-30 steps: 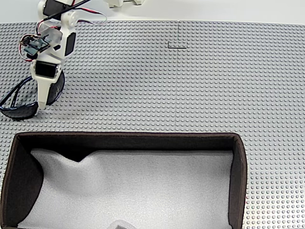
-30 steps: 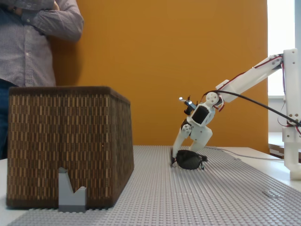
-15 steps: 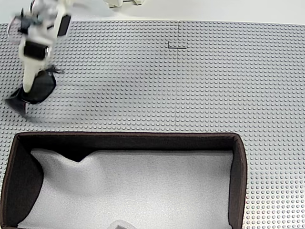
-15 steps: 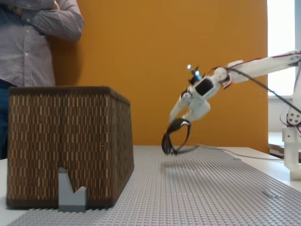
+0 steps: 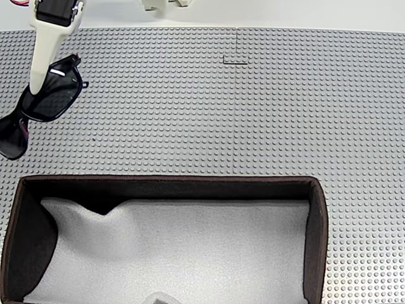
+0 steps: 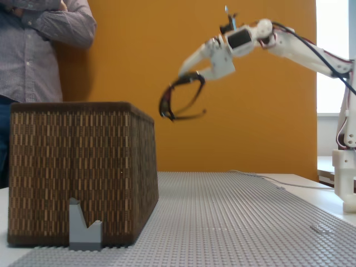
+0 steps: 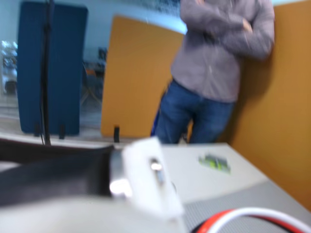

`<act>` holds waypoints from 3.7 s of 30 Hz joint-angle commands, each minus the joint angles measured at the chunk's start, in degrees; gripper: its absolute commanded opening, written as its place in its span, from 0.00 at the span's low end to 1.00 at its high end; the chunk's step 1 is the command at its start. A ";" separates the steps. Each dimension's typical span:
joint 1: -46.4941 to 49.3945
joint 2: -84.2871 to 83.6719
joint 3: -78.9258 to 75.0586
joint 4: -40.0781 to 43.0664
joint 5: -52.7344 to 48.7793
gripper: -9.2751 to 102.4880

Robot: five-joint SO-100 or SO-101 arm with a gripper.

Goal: Grasp a glasses and put it in the bin.

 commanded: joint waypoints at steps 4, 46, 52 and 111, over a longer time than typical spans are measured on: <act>-2.99 -21.88 -34.37 9.58 0.97 0.08; -13.62 -81.83 -67.06 8.44 -5.89 0.27; -12.39 -74.27 -67.15 7.38 -6.33 0.28; -2.90 69.87 70.84 -18.28 -11.07 0.28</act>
